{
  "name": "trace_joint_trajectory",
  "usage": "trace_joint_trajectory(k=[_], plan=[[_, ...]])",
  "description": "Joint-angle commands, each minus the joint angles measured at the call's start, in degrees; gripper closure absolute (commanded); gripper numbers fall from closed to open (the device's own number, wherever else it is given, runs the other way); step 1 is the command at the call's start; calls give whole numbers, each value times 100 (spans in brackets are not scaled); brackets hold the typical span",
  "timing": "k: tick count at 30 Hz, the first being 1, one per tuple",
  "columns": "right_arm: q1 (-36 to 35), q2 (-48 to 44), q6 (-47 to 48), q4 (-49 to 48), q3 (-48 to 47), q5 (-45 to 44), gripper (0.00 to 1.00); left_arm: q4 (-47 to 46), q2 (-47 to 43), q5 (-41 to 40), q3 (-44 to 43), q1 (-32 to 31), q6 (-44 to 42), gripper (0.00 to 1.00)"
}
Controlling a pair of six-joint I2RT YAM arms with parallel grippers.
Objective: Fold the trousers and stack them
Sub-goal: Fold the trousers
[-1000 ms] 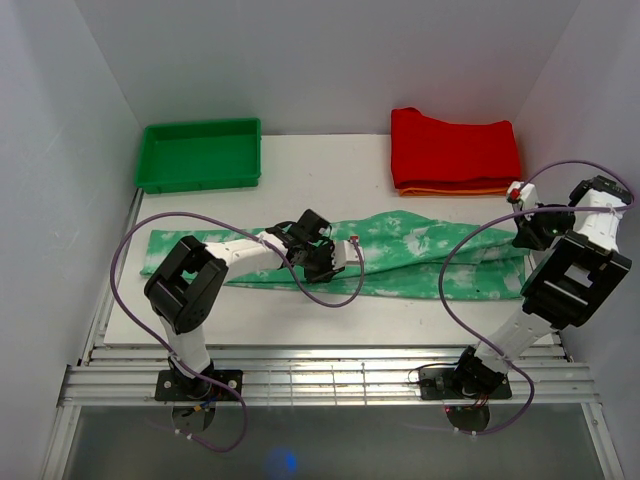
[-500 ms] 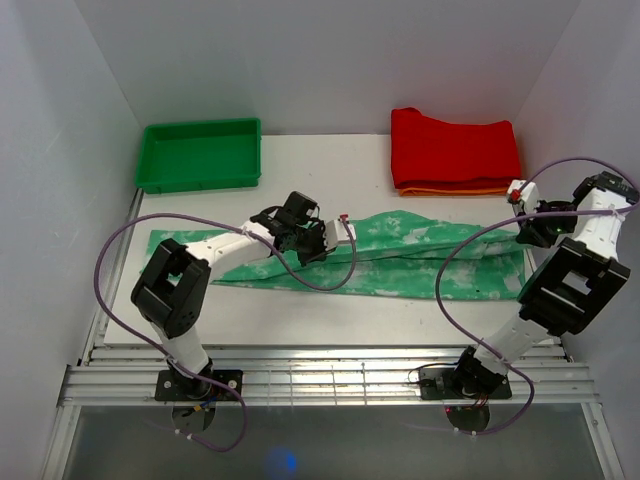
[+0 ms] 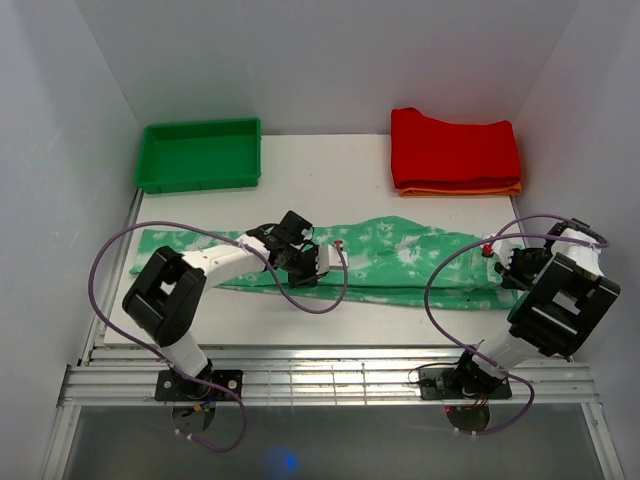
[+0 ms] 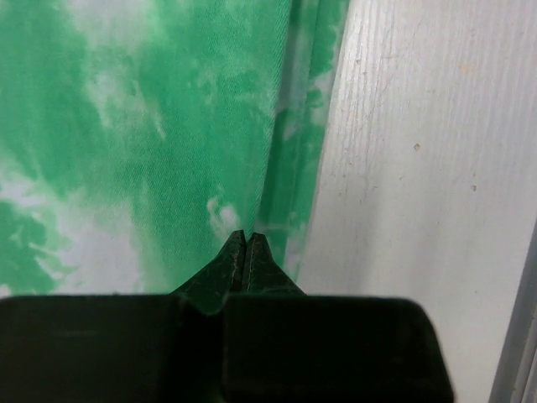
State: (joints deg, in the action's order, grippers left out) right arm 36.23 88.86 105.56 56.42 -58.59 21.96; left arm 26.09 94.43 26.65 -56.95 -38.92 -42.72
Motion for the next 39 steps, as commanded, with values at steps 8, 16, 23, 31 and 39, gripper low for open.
trace_joint_trajectory(k=[8, 16, 23, 31, 39], plan=[[86, -79, 229, -326, -205, -148, 92, 142, 576, -265, 290, 33, 53, 100], [121, -491, 553, 580, -963, -51, 92, 441, -29, -152, -229, 121, 255, 100], [121, -1081, 1221, -314, 713, -727, 92, 801, -628, -117, 8, 121, -78, 100], [60, -783, 1178, -1608, 1579, -1237, 92, 687, 538, -274, 536, 95, -132, 100], [77, -703, 958, -932, 956, -1133, 62, 459, 928, -363, 421, 104, 132, 79]])
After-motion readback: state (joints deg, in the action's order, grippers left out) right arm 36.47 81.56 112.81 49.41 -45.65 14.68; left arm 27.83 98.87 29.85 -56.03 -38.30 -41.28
